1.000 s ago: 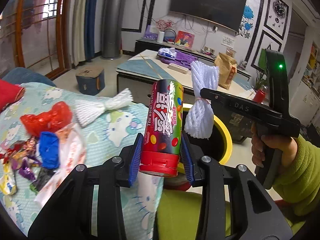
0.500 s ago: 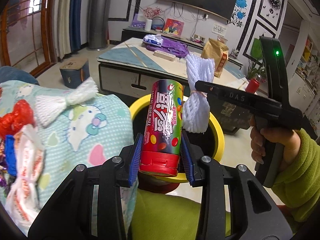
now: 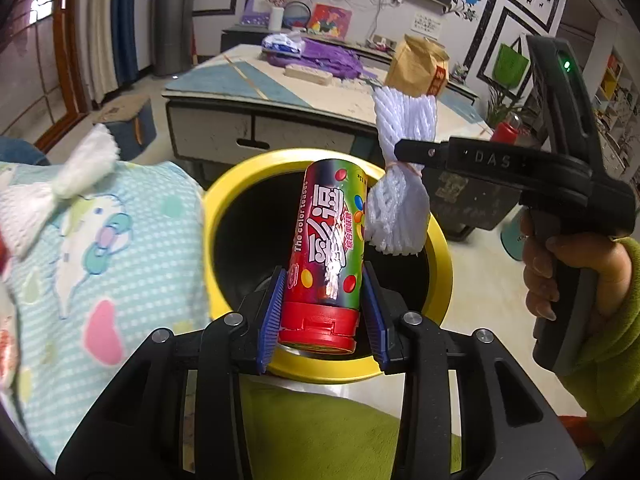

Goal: Collect trash
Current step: 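Carry the candy tube in left tool over the bin while right tool carries the foam net, then open left tool to drop the candy tube while right tool drops the foam net into the bin, then move both tools back from the bin to the trash pile on the bed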

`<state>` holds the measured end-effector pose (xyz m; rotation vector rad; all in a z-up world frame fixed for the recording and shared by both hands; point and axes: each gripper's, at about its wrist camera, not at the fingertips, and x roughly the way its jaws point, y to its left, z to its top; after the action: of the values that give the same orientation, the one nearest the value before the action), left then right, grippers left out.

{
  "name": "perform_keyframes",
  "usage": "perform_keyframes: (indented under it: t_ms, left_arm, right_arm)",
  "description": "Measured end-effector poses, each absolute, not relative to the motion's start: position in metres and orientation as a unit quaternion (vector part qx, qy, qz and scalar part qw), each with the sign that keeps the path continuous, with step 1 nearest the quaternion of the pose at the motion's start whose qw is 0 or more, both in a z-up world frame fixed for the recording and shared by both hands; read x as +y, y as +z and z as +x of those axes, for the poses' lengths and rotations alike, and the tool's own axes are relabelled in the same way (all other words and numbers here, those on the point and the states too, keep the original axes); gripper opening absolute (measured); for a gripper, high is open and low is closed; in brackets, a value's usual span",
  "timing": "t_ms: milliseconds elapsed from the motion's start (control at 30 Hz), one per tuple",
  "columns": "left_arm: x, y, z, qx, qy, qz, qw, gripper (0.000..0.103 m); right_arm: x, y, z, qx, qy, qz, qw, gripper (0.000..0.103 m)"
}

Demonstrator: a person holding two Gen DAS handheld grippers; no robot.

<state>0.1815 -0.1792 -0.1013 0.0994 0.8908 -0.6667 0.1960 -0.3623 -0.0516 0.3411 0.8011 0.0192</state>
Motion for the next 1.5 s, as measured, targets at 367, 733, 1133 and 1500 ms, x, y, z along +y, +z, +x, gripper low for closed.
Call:
perform_keyframes:
  t_ms: [367, 733, 1133, 1500]
  left_arm:
    - [-0.191, -0.121, 0.191, 0.444, -0.325, 0.031, 0.834, 0.03]
    - [-0.185, -0.113, 0.184, 0.425, -0.318, 0.022, 0.847, 0.058]
    - [-0.141, -0.076, 0.172, 0.376, -0.258, 0.0, 0.89, 0.092]
    - [-0.084, -0.036, 0.154, 0.31, -0.173, -0.01, 0.935, 0.092]
  right_arm:
    - [-0.361, -0.054, 0.202, 0.396, 0.02, 0.173, 0.901, 0.03]
    - [-0.367, -0.054, 0.201, 0.393, 0.007, 0.19, 0.9, 0.044]
    - [-0.348, -0.024, 0.187, 0.346, 0.031, 0.173, 0.921, 0.056]
    - [-0.314, -0.002, 0.179, 0.322, 0.07, 0.144, 0.933, 0.061]
